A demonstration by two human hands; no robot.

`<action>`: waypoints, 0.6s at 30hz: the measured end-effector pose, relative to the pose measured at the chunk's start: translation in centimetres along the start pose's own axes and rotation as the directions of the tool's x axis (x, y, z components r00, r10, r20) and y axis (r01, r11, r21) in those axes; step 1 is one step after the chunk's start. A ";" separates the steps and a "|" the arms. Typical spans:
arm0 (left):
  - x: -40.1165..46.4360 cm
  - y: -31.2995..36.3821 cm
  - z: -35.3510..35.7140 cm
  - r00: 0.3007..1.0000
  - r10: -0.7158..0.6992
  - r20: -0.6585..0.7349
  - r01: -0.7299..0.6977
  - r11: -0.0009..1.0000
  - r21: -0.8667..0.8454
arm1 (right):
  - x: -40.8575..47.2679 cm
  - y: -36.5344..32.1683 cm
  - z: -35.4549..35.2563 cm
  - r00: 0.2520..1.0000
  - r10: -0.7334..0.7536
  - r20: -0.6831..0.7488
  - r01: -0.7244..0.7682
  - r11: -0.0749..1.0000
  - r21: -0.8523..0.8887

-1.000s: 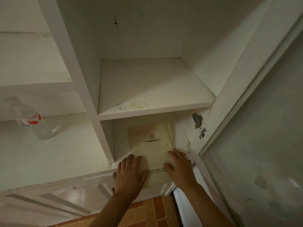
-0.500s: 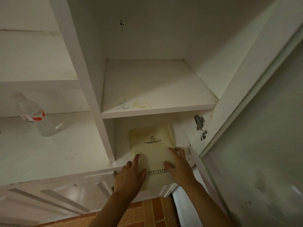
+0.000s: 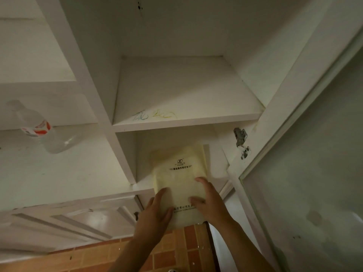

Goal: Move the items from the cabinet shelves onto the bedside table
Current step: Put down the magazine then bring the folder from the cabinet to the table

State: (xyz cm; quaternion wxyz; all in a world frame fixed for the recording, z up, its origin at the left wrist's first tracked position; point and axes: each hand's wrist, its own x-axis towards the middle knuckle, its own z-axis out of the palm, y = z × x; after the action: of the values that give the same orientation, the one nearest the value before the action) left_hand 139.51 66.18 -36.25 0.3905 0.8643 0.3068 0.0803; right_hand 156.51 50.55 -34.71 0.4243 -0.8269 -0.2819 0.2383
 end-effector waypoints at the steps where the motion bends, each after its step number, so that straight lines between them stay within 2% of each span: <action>1: 0.0 0.0 -0.1 1.000 0.002 0.003 -0.002 1.000 -0.027 | 0.1 -0.1 0.0 1.000 -0.002 0.008 0.002 1.000 0.012; 4: 0.9 0.1 -0.7 1.000 -0.005 -0.026 0.002 0.996 -0.090 | 0.4 -0.2 0.5 1.000 -0.009 0.006 0.008 0.998 0.057; 9: 1.5 0.4 -1.4 0.999 -0.007 -0.035 0.005 0.997 -0.073 | -0.3 -0.3 1.4 0.999 -0.024 -0.032 0.025 0.999 0.040; 18: -4.8 -2.4 -3.7 0.995 0.020 -0.094 -0.027 0.997 -0.077 | -4.8 -2.5 4.3 0.998 -0.064 -0.013 0.064 0.998 -0.006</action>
State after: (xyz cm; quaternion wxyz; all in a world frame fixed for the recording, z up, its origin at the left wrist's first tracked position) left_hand 133.18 66.88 -35.04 0.4081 0.8472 0.3112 0.1372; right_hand 149.63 50.91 -34.15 0.4312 -0.8203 -0.3059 0.2183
